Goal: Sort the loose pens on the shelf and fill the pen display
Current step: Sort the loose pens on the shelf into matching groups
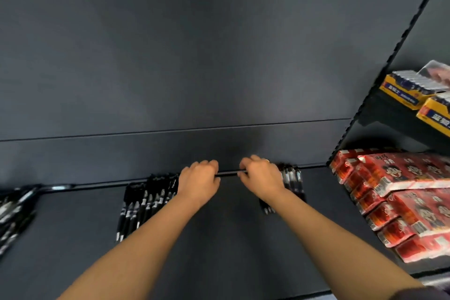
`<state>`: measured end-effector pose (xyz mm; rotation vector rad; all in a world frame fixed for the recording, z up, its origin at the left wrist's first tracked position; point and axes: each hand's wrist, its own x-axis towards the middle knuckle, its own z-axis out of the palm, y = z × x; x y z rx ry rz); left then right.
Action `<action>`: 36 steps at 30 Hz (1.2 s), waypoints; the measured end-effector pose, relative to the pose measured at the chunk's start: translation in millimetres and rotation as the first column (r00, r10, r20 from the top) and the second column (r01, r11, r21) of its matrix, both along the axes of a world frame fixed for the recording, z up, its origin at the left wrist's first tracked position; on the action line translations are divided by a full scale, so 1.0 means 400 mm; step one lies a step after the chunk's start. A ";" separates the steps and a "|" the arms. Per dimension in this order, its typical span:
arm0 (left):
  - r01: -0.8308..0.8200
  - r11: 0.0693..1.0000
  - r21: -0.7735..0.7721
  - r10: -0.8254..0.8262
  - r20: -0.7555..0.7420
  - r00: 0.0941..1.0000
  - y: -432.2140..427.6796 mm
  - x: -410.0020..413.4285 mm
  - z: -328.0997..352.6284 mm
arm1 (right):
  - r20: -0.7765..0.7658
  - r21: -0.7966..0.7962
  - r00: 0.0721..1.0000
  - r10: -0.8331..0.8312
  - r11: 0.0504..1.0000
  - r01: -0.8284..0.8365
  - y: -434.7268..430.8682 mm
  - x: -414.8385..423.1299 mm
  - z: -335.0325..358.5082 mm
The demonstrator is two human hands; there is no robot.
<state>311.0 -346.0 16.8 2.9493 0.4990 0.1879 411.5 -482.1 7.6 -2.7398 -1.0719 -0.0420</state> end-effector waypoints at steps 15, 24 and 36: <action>-0.205 0.975 0.082 0.206 0.004 0.979 0.488 -0.589 0.052 | -0.013 0.063 0.950 0.312 0.949 -0.310 0.518 -0.493 0.050; -0.363 0.932 0.011 0.363 -0.008 0.932 0.632 -0.762 0.028 | -0.086 0.026 0.890 0.447 0.894 -0.447 0.723 -0.629 0.045; -0.556 0.830 -0.043 0.541 -0.183 0.821 0.733 -0.875 -0.013 | -0.246 0.028 0.792 0.559 0.821 -0.571 0.893 -0.685 -0.017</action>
